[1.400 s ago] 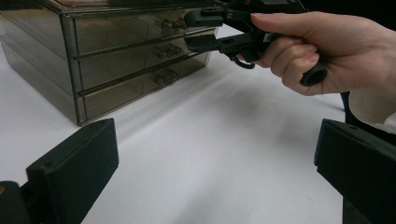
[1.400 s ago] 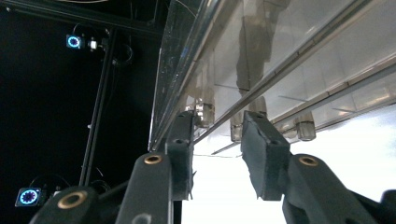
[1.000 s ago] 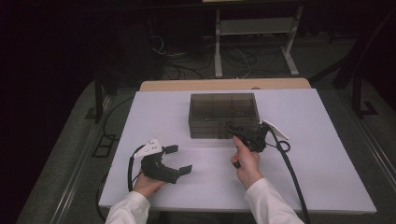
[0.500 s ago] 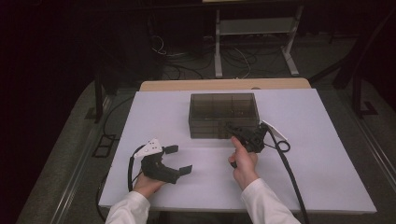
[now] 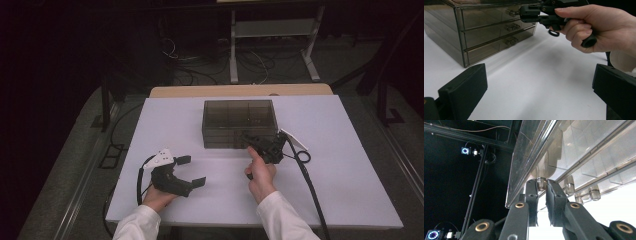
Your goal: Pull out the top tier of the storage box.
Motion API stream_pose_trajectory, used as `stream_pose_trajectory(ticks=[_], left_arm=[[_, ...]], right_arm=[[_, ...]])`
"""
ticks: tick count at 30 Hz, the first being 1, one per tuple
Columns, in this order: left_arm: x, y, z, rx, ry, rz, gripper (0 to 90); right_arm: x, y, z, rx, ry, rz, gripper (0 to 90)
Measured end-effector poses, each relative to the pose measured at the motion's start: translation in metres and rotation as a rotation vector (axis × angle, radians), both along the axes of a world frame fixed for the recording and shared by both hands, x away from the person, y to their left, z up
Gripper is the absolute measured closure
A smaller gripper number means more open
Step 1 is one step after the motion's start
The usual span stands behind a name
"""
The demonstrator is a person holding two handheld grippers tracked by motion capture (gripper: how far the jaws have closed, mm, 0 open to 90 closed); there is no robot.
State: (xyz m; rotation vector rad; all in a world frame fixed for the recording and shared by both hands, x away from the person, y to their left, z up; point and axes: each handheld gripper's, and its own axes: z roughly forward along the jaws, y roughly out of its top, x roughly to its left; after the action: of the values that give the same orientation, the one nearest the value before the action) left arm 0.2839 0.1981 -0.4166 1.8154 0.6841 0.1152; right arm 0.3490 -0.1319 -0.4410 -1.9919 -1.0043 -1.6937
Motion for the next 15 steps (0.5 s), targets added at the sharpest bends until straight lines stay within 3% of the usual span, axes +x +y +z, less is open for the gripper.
stream_pose_trajectory(ticks=[15], left_arm=[[-0.0002, -0.0004, 0.0001, -0.001, 0.0, -0.003, 0.0]], right_arm=[[-0.0093, 0.0004, 0.0013, -0.003, 0.007, -0.004, 79.2]])
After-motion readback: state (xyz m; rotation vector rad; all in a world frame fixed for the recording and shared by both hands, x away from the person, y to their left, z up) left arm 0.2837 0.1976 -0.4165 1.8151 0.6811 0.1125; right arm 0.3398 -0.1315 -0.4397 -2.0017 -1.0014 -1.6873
